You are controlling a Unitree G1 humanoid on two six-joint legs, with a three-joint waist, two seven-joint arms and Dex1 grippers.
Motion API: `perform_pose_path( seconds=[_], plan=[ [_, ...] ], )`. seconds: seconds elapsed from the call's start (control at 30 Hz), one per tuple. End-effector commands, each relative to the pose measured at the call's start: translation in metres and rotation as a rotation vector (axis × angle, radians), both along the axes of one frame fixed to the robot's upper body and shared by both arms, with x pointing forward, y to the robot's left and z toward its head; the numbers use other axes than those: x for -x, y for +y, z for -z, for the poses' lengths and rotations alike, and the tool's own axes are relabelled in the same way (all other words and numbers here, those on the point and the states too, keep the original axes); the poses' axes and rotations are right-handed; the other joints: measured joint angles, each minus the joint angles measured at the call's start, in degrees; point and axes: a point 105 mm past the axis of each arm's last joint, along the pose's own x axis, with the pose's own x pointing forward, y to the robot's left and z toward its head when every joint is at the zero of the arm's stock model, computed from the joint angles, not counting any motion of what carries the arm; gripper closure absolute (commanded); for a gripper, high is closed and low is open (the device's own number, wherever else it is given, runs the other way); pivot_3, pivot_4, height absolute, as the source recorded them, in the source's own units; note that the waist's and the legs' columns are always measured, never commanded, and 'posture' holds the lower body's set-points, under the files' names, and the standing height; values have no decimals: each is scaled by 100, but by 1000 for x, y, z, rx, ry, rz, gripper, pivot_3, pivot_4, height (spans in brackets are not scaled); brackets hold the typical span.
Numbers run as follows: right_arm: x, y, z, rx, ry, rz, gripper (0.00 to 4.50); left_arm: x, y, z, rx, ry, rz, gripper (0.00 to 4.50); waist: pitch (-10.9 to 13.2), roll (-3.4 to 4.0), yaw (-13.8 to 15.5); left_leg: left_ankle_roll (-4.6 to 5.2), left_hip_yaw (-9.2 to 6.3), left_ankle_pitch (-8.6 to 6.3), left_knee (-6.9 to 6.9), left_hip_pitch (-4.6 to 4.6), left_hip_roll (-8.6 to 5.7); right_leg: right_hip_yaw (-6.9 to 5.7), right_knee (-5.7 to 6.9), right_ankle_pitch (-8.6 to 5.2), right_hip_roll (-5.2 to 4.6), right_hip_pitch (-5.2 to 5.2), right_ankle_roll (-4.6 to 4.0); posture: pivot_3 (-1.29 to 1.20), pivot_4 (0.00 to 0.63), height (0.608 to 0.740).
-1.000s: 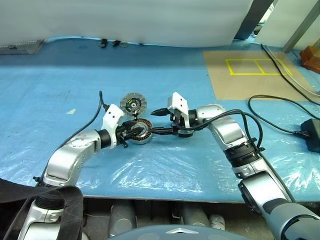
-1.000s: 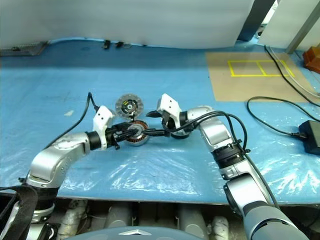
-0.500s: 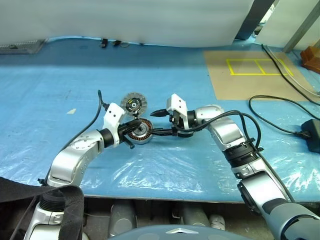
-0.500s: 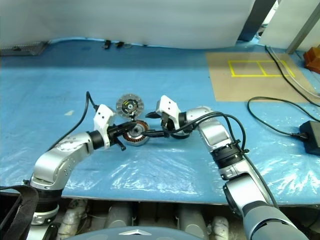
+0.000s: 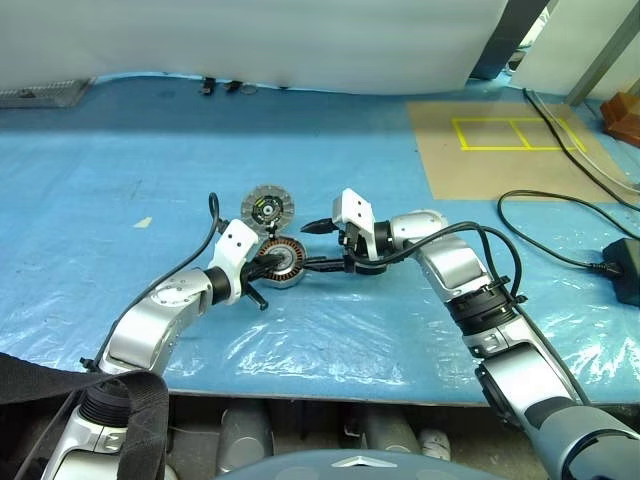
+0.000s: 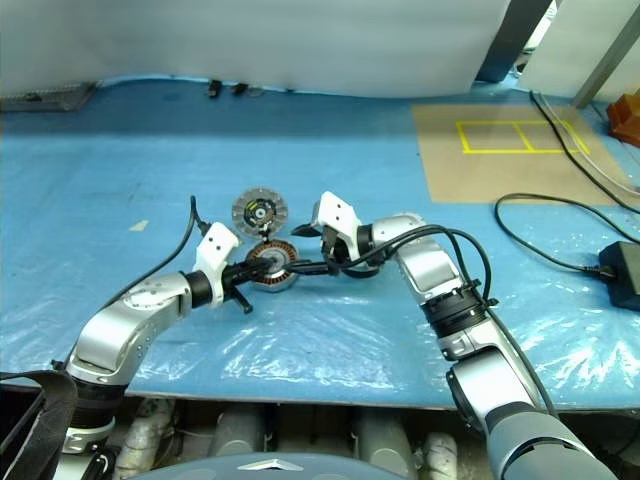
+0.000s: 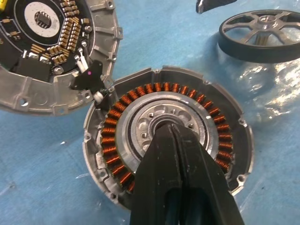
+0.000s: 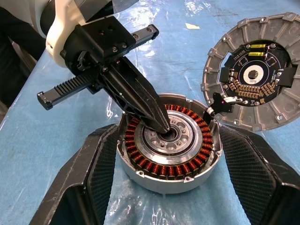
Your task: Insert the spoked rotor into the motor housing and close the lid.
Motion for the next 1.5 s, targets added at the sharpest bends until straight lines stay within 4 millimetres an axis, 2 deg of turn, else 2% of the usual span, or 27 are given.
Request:
perform_pose_path(
  seconds=[0.03, 0.33, 0.43, 0.53, 0.7, 0.87, 1.0, 1.23, 1.33, 1.5],
  plan=[
    [0, 2, -10, -23, -28, -17, 979, -1, 1, -10, 6, -52, -8, 4469, 0, 0, 2, 0, 0, 0, 0, 0, 0, 0, 0, 0, 0, 0, 0, 0, 150, 740],
    [0, 3, -12, -34, -16, -20, 979, -7, 1, -9, 34, -68, -53, 4469, 0, 0, 0, 0, 0, 0, 1, -1, 0, -1, 0, 0, 0, 0, 0, 0, 150, 740],
    [-1, 4, -17, -65, 6, -10, 979, -9, 1, -16, 65, -97, -63, 4469, 0, 0, 0, 0, 0, 0, 1, -2, 0, 0, 0, 0, 0, 0, 0, 0, 150, 740],
    [-1, 3, -24, -93, 30, -14, 979, 4, -4, -33, 149, -165, 12, 4469, 0, 0, -2, 0, 0, 0, 1, -2, 0, -1, 0, 0, 0, 0, 0, 0, 150, 740],
    [-2, -4, -28, -94, 51, 1, 979, 25, 0, -40, 203, -249, 45, 4469, 0, 0, -4, 0, 0, 0, -4, -3, 1, -2, -5, 0, 1, -1, 0, 0, 150, 740],
    [-10, -23, -30, -64, 67, 40, 979, 48, 6, -33, 209, -294, 52, 4469, 0, 0, 3, 18, 1, -11, -3, -2, 1, -2, -6, 0, 0, 0, 0, 0, 150, 740],
    [-10, -40, -27, 9, 90, 36, 979, 57, 14, -27, 183, -341, 32, 4469, 0, 0, 16, 22, 2, -13, -2, -1, 1, -2, -7, 0, -1, 0, 1, 0, 150, 740],
    [-9, -74, -20, 164, 96, 53, 979, 61, 16, -23, 193, -368, -9, 4469, 0, 0, 16, 23, 3, -14, -2, 0, 2, -1, -7, 0, 0, 1, 1, 0, 150, 740],
    [-14, -81, -18, 195, 86, 87, 979, 59, 12, -20, 201, -365, -6, 4469, 0, 0, 16, 23, 3, -14, -1, 1, 2, -1, -6, 0, 0, 1, 0, 0, 150, 740],
    [-18, -88, -15, 218, 84, 120, 24, 54, 10, -20, 197, -357, 3, 4500, 0, 0, 1, 23, 4, -14, 2, 4, 3, 0, 1, 0, 1, 1, 0, 0, 150, 740]
  ],
)
